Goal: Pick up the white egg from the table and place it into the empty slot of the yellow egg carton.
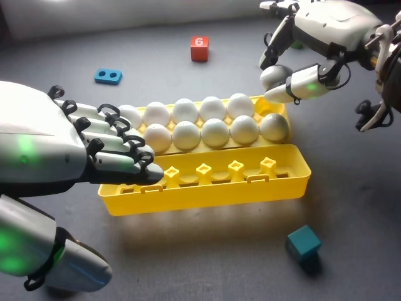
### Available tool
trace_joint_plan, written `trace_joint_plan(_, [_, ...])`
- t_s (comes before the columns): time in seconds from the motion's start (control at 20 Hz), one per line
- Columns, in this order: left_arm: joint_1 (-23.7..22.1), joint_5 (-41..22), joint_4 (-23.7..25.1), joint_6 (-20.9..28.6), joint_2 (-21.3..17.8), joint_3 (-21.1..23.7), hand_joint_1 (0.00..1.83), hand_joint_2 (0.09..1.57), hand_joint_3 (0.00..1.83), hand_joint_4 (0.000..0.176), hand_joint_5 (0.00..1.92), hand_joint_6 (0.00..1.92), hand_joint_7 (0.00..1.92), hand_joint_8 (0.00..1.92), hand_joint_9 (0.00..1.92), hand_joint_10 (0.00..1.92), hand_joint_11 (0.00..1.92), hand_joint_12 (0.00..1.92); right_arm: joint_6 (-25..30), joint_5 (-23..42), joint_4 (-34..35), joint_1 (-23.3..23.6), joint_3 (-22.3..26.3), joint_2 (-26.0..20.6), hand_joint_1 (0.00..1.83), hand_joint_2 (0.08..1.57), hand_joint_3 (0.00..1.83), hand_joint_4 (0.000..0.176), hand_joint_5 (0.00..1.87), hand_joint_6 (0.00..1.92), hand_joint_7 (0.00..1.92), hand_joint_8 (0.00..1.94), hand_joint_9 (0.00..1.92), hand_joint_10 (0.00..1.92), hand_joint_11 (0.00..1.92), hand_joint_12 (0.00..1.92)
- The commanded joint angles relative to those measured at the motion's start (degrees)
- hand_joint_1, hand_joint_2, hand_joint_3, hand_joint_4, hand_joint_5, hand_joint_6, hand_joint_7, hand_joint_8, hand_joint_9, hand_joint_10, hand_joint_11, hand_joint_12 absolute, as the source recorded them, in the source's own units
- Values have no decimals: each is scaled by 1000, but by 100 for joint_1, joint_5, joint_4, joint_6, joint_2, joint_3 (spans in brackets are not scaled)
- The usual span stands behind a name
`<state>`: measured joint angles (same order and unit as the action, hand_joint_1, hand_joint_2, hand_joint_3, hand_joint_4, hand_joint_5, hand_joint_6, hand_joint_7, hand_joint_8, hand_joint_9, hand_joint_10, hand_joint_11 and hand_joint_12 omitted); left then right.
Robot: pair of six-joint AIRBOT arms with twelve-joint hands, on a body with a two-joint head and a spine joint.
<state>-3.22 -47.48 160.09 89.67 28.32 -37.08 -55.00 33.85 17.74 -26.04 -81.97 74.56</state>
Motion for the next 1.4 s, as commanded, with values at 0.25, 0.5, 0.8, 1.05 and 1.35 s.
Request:
trace_joint_plan(0.25, [-67, 404, -138, -10, -9, 2, 0, 1131, 0, 0, 85, 7, 56, 8, 9, 1, 3, 2, 73, 774, 39, -8, 72, 106, 1130, 1011, 3, 38, 1223, 592, 201, 0, 0, 0, 0, 0])
trace_joint_plan(0.5, [-67, 404, -138, -10, -9, 3, 0, 1128, 0, 0, 95, 6, 62, 7, 14, 4, 14, 7, 59, 810, 39, -113, 70, 172, 1122, 1027, 1, 38, 1176, 666, 214, 1, 0, 0, 0, 0])
trace_joint_plan(0.8, [-66, 404, -138, -10, -9, 3, 0, 1127, 0, 0, 67, 0, 48, 0, 6, 1, 0, 2, 32, 840, 39, -180, 68, 170, 793, 991, 0, 83, 850, 61, 87, 0, 0, 0, 0, 0])
trace_joint_plan(1.05, [-66, 404, -138, -10, -9, 2, 0, 1127, 0, 0, 91, 6, 70, 6, 31, 7, 15, 10, 22, 851, 38, -214, 59, 169, 591, 932, 0, 134, 661, 0, 0, 0, 0, 0, 0, 0])
trace_joint_plan(1.35, [-68, 404, -138, -10, -9, 3, 0, 1116, 0, 0, 79, 2, 62, 2, 28, 3, 13, 11, -11, 700, -174, -240, 71, -99, 528, 905, 0, 145, 579, 0, 0, 0, 0, 0, 0, 0])
